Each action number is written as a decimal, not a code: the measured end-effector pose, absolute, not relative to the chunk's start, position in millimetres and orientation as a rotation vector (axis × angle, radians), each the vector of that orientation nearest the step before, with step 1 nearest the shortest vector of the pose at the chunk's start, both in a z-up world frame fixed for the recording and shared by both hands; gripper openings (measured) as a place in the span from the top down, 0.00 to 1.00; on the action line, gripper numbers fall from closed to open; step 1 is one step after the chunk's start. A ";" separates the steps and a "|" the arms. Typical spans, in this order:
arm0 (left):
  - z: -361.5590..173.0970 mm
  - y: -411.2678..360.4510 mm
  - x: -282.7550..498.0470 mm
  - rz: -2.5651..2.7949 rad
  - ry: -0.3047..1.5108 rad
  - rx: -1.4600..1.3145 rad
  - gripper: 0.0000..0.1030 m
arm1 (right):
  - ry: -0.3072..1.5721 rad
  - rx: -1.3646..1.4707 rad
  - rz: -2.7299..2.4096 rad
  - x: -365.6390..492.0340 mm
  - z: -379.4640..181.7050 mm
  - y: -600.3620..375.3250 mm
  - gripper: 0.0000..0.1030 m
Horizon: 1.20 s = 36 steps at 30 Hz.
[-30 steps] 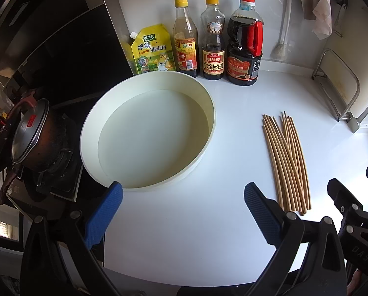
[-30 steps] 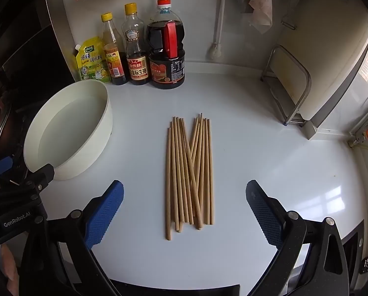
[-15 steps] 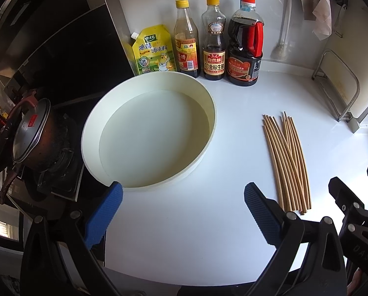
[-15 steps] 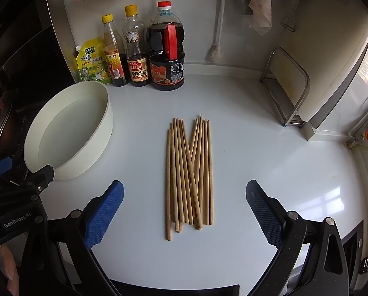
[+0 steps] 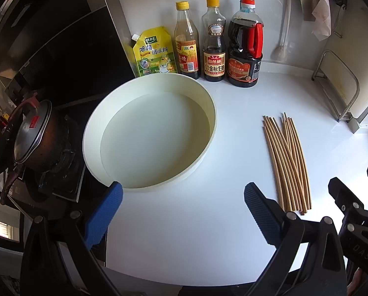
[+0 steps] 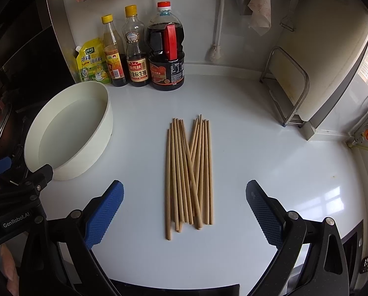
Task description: Organize utensils
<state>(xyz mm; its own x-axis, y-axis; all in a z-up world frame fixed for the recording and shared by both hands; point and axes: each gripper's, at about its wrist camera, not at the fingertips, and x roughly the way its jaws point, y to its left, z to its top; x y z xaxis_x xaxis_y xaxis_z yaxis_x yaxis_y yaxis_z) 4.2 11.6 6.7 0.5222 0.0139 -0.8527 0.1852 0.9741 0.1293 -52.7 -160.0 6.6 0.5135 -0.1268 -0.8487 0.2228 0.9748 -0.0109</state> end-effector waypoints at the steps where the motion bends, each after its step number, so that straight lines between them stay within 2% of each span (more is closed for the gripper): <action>1: 7.0 11.8 4.5 -0.104 1.018 0.215 0.06 | 1.010 0.105 -0.211 -52.9 6.7 -159.8 0.08; 36: 8.1 10.0 2.1 -0.099 1.014 0.215 0.06 | 0.995 0.096 -0.213 -52.6 10.3 -158.7 0.08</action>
